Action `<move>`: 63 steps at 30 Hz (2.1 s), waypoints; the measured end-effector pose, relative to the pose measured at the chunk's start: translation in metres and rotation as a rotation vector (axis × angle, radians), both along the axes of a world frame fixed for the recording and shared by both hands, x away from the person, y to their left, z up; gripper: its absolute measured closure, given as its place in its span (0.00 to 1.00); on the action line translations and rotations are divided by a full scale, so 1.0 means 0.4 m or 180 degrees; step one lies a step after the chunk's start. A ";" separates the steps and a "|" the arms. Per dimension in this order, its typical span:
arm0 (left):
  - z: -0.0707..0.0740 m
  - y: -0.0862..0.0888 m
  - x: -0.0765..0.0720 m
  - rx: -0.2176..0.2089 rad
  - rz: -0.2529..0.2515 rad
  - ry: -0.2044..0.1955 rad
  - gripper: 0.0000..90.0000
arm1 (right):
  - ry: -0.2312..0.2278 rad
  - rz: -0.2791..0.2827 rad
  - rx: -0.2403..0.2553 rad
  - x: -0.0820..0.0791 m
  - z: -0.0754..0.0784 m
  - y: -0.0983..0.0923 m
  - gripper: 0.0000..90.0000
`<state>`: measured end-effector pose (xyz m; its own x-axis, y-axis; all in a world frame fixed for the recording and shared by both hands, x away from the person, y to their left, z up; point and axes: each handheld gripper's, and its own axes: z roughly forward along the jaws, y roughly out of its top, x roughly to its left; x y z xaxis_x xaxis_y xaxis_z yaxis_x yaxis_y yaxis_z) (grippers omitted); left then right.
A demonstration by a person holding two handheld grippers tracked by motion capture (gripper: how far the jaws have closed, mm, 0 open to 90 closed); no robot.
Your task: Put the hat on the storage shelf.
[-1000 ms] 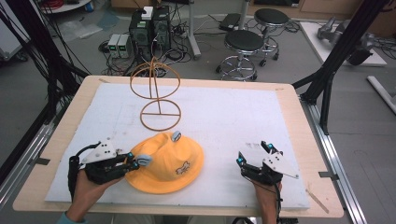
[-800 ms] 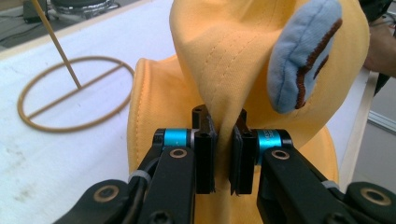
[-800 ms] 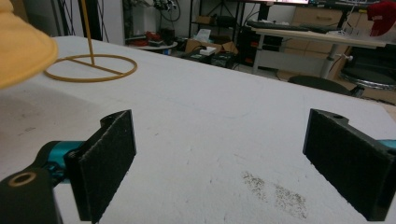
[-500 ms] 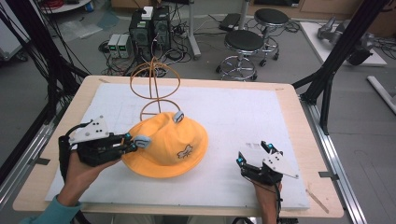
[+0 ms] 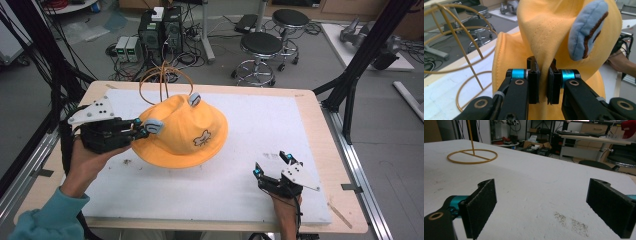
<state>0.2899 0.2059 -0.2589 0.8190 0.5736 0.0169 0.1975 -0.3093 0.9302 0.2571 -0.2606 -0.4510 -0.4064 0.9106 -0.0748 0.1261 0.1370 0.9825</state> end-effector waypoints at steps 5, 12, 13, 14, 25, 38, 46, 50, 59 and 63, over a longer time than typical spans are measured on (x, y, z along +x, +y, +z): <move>0.034 -0.004 0.026 -0.0011 0.0029 -0.0020 0.91 | 0.0009 0.0000 0.0009 -0.001 0.000 0.001 0.09; 0.089 0.002 0.081 -0.0053 0.0204 -0.0073 0.91 | 0.0008 0.0007 -0.0005 0.000 0.000 0.000 0.09; 0.098 0.002 0.089 -0.0053 0.0230 -0.0087 0.91 | 0.0010 0.0008 -0.0004 0.000 0.000 0.000 0.09; 0.102 0.002 0.094 -0.0058 0.0241 -0.0091 0.91 | 0.0012 0.0007 -0.0004 0.000 0.000 0.000 0.09; 0.134 0.011 0.170 -0.0138 0.0557 -0.0196 0.91 | 0.0026 0.0013 0.0000 0.000 0.000 0.001 0.09; 0.112 0.056 0.244 -0.0221 0.1035 -0.0139 0.91 | 0.0029 0.0018 -0.0004 0.000 0.000 0.001 0.09; 0.087 0.070 0.260 -0.0163 0.1170 -0.0064 0.91 | 0.0021 0.0022 -0.0018 0.000 0.000 0.001 0.09; 0.066 0.080 0.270 -0.0207 0.1206 0.0042 0.91 | 0.0024 0.0021 -0.0014 0.000 0.000 0.001 0.09; 0.045 0.073 0.279 -0.0226 0.1078 0.0188 0.79 | 0.0020 0.0019 -0.0017 0.000 0.000 0.001 0.09; 0.036 0.059 0.285 -0.0148 0.1080 0.0222 0.24 | 0.0021 0.0013 -0.0021 0.000 0.000 0.001 0.09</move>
